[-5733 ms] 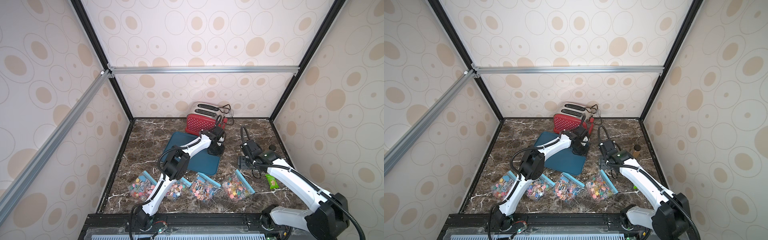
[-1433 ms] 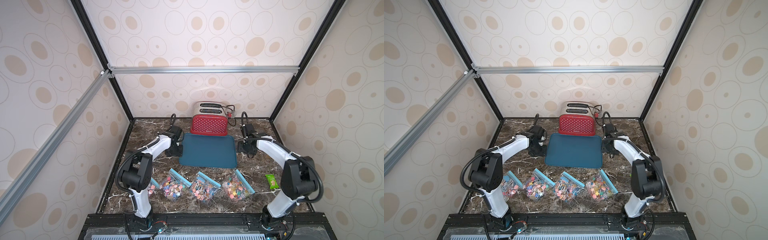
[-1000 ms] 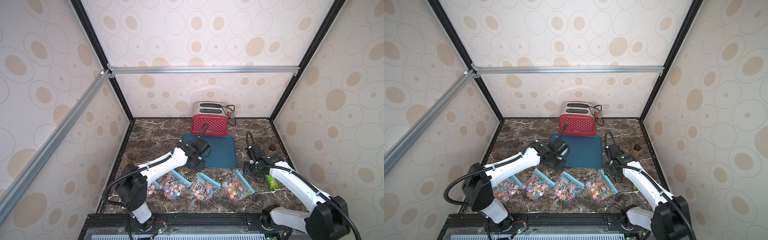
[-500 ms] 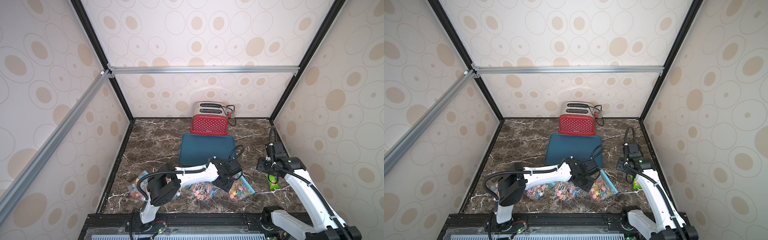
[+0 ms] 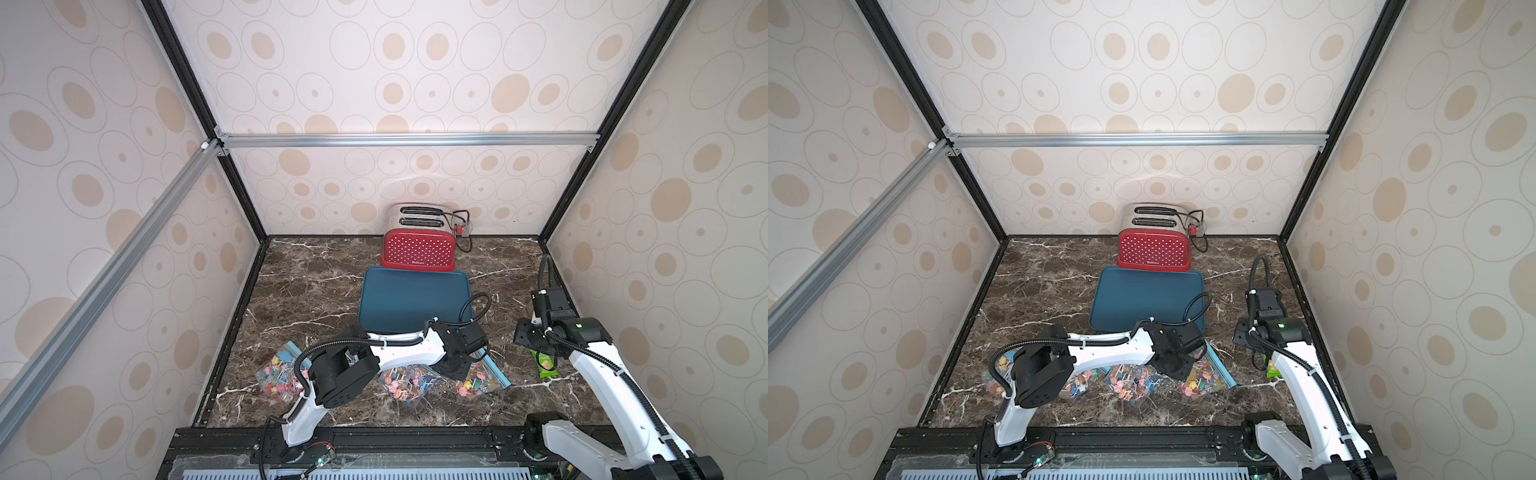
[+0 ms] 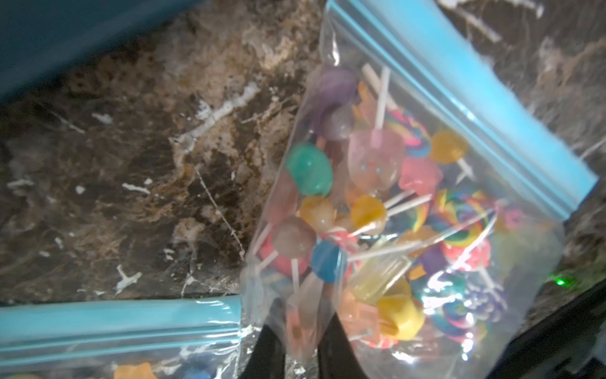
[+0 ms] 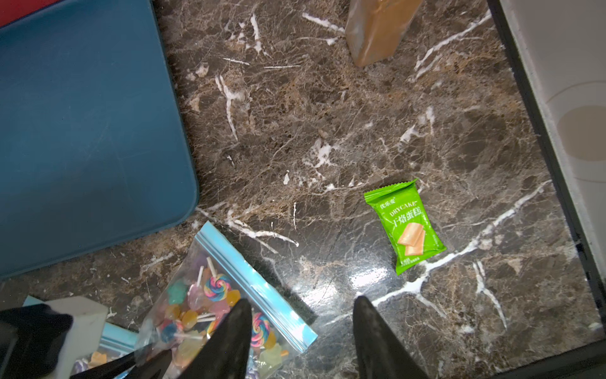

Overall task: Pour candies out of the ziploc bag
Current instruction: Adjust the ziploc bag at the center of the board.

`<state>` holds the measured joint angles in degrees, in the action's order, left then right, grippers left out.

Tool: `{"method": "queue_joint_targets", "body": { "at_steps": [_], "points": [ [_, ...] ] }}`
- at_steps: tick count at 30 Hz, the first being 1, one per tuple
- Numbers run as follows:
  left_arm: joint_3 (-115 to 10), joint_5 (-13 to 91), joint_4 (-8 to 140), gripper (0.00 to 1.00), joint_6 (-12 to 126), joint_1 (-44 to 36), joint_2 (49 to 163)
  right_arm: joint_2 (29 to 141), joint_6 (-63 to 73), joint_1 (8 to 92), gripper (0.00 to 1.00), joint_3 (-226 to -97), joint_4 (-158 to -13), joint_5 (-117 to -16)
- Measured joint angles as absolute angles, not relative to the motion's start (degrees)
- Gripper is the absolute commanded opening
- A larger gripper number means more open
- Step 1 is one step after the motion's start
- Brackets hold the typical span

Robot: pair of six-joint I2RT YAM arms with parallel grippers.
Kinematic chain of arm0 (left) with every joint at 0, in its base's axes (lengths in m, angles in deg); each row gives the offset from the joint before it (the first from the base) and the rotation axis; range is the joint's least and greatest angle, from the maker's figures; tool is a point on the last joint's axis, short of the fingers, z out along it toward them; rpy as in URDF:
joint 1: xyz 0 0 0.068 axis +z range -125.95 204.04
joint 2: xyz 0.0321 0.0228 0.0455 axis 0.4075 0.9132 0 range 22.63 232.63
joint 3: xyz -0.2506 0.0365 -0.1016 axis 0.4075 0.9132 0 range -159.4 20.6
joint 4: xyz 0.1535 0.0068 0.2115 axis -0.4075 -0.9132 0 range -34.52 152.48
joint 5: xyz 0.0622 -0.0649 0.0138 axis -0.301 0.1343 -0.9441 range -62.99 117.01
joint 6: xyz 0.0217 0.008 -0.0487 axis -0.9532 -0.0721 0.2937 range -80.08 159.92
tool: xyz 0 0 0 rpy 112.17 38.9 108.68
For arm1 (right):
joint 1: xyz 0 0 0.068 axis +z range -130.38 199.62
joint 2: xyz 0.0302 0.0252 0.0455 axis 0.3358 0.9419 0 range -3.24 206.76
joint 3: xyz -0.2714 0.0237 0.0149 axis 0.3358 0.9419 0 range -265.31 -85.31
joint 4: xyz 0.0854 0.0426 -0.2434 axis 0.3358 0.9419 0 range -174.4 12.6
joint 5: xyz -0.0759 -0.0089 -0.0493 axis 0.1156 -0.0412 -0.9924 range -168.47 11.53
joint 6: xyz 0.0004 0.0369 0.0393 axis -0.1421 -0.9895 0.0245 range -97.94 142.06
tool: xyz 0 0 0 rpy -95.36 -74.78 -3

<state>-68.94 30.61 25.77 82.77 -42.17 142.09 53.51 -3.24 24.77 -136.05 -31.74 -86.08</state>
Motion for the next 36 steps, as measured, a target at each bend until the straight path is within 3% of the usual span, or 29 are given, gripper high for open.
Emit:
{"method": "queue_joint_targets", "body": {
  "at_steps": [8,20,22,26,27,31,36],
  "points": [
    [-67.6,27.6,25.6,0.00,83.2,-40.8,141.3,53.5,-2.7,24.7,0.50,-135.7,-31.8,-83.7],
    [-67.6,19.9,17.4,0.00,76.3,-35.7,137.2,53.4,-4.7,26.6,0.49,-128.3,-34.2,-70.0],
    [-68.5,18.7,15.6,0.09,75.0,-35.5,137.3,53.4,-6.0,28.1,0.48,-126.7,-35.6,-68.5],
    [-70.9,18.3,12.6,0.39,73.2,-35.5,137.4,53.6,-8.0,29.5,0.48,-125.7,-36.7,-68.3],
    [-71.5,18.4,12.0,0.41,72.9,-35.5,137.3,53.6,-8.2,29.5,0.48,-125.8,-36.8,-69.4],
    [-74.4,18.5,9.2,0.39,72.6,-36.5,137.1,53.8,-8.0,27.4,0.48,-128.6,-36.3,-73.4],
    [-81.3,19.9,6.6,0.33,74.3,-40.3,137.6,54.6,-5.4,18.4,0.48,-132.8,-37.2,-74.8]
  ]
}}
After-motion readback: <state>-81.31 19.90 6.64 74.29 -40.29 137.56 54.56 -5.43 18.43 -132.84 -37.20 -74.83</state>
